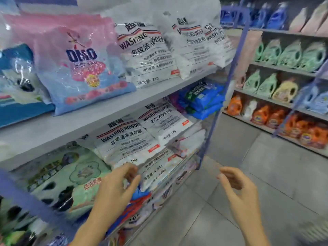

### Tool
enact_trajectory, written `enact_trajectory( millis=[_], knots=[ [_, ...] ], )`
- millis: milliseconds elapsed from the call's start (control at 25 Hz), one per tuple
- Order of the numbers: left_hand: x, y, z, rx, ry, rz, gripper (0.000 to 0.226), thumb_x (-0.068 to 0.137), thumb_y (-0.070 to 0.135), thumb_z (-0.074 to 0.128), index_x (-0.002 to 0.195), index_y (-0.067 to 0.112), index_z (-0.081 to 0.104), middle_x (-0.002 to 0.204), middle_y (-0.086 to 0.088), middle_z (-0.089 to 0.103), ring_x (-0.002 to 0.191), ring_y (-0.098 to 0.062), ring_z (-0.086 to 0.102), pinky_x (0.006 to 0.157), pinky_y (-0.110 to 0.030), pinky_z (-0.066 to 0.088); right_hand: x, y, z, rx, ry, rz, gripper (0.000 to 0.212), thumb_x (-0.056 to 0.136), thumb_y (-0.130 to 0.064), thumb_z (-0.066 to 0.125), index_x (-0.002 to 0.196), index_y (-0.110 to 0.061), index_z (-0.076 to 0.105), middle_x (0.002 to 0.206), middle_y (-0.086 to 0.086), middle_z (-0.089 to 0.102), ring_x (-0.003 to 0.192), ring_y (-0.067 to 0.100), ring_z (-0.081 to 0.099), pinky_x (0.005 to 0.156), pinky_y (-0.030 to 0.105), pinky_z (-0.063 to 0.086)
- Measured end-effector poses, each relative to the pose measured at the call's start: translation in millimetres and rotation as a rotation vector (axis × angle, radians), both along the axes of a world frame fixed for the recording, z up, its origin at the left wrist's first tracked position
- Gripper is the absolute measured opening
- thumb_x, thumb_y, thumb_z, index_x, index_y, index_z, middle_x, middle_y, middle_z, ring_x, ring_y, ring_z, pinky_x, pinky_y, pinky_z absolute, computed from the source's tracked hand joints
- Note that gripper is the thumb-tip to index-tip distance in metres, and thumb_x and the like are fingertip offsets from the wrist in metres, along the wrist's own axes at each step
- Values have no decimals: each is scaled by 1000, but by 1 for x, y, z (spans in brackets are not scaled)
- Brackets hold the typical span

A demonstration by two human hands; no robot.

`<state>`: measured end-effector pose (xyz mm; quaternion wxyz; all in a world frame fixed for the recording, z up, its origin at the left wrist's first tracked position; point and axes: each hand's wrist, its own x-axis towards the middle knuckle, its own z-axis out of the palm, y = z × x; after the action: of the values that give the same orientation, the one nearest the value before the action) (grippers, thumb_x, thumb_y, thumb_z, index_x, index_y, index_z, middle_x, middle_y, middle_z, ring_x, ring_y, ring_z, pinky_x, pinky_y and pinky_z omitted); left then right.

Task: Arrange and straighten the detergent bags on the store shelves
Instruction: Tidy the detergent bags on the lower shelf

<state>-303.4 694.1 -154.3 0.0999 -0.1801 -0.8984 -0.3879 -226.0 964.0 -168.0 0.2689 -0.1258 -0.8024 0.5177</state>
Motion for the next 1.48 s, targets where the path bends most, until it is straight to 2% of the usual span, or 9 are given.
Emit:
enact_trajectory(
  millis=[160,320,680,800,920,1040,1080,1240,1480],
  knots=[
    [-57,41,-23,45,-86,8,14,84,14,66,80,26,60,84,21,64,74,0,59,60,-8,41,-43,48,-33,-13,-99,-39,20,84,-22,67,86,-41,61,84,-16,69,76,12,65,67,8,45],
    [-130,84,-45,-19,-142,3,3,82,38,59,84,36,58,71,17,65,73,-1,61,56,-10,39,-100,97,-50,23,-148,-65,29,85,-14,63,86,-43,60,87,-18,67,77,11,63,67,10,45],
    [-273,204,-58,-10,-245,146,15,85,18,65,99,21,60,81,10,62,75,-6,60,74,-35,54,-217,181,-78,-10,-188,-41,34,85,-11,63,84,-44,58,85,-21,65,76,4,61,63,7,43],
    [-325,253,-68,86,-166,288,37,80,20,71,113,7,57,89,0,62,73,-15,61,64,-28,52,-268,217,-84,23,-211,52,25,85,-13,65,79,-37,62,84,-22,64,76,4,59,64,11,44],
    [-371,298,-67,206,-311,525,46,79,29,72,115,6,54,106,-4,60,84,-16,59,61,-15,44,-318,256,-77,44,-188,182,13,83,-25,62,87,-37,61,87,-26,63,77,5,59,64,8,43],
    [-405,320,-76,406,-353,666,34,84,29,67,109,9,57,113,-12,63,100,-26,61,88,-29,49,-359,293,-72,89,-170,310,14,78,-33,56,92,-37,59,85,-20,65,81,-1,59,71,2,40],
    [-410,324,-77,510,-399,683,30,87,29,62,110,10,57,114,-11,63,98,-26,61,85,-36,53,-372,301,-71,130,-157,350,16,79,-36,55,94,-35,58,86,-17,65,83,-2,58,73,2,39],
    [-421,331,-80,751,-479,750,24,97,18,46,116,5,53,107,-8,60,89,-25,62,54,-23,56,-430,314,-74,346,-58,523,37,84,-39,49,114,-20,57,117,0,57,110,17,51,94,28,39],
    [-415,334,-67,788,-512,777,30,92,2,48,121,-4,51,112,-18,62,90,-32,64,59,-25,58,-511,290,-89,811,6,534,51,94,-50,27,135,-22,38,145,15,38,133,31,27,110,53,16]
  ],
)
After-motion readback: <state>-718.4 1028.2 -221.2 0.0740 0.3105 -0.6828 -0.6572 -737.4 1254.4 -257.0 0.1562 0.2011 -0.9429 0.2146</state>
